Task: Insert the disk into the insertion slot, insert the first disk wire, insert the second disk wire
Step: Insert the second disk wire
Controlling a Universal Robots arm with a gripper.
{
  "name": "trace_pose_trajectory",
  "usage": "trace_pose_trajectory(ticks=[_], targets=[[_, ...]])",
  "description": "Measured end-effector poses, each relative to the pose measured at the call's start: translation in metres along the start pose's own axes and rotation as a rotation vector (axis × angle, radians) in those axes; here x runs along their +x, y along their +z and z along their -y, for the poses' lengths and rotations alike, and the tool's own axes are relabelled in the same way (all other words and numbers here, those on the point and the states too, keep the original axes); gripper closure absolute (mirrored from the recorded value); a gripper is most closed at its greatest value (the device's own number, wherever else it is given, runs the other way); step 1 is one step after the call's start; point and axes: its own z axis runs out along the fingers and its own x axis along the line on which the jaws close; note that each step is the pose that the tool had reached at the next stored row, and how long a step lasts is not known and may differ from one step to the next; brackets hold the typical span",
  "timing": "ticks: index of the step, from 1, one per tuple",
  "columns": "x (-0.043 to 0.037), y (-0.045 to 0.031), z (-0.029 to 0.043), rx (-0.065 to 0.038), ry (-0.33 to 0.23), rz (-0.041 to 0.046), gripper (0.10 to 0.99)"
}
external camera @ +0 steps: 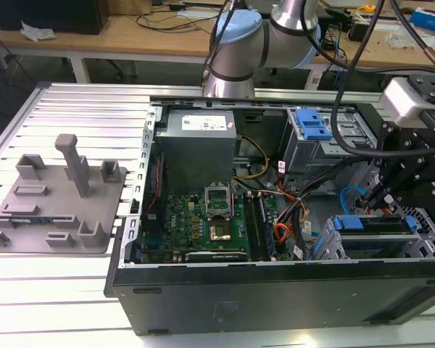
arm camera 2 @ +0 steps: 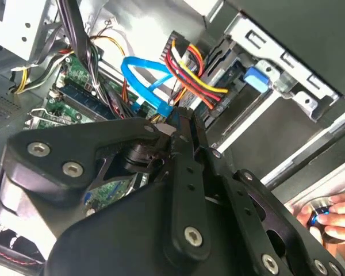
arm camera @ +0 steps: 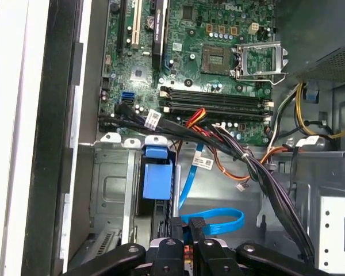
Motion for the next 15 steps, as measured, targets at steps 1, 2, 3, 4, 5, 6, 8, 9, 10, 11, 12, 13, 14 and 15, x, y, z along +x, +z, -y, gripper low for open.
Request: trace_pose_trajectory(ticks=[1,2,3,4,5,6,8,9,10,11,12,13,14,15], targets=[[-0.0005,-0.0001,0.0017,-0.002,0.001,-0.0005,0.925],[-0.0014,-0.0002,0.0029,-0.006,0.003,-0.0046,0.925],[-0.0024,-0.0001,0.0032,-0.009,0.004,-0.0106,0.925],[-0.0026,0.0000,0.0031,-0.011,0.004,-0.0156,0.925],[-0.0026,0.0000,0.0032,-0.011,0.005,-0.0156,0.925],[-0.0026,0.0000,0.0032,-0.012,0.005,-0.0156,0.925],[-0.0051,0.0002,0.0034,-0.015,0.008,-0.0569,0.925],[-0.0077,0.0006,0.0035,-0.017,0.011,-0.0815,0.925],[-0.0104,0.0013,0.0020,-0.017,0.012,-0.0917,0.925],[-0.0107,0.0018,0.0009,-0.018,0.012,-0.0916,0.925],[-0.0107,0.0018,0.0009,-0.018,0.011,-0.0917,0.925],[-0.0107,0.0018,0.0009,-0.018,0.011,-0.0917,0.925],[-0.0108,0.0018,0.0008,-0.018,0.011,-0.0918,0.925],[-0.0107,0.0018,0.0008,-0.017,0.012,-0.0918,0.925]])
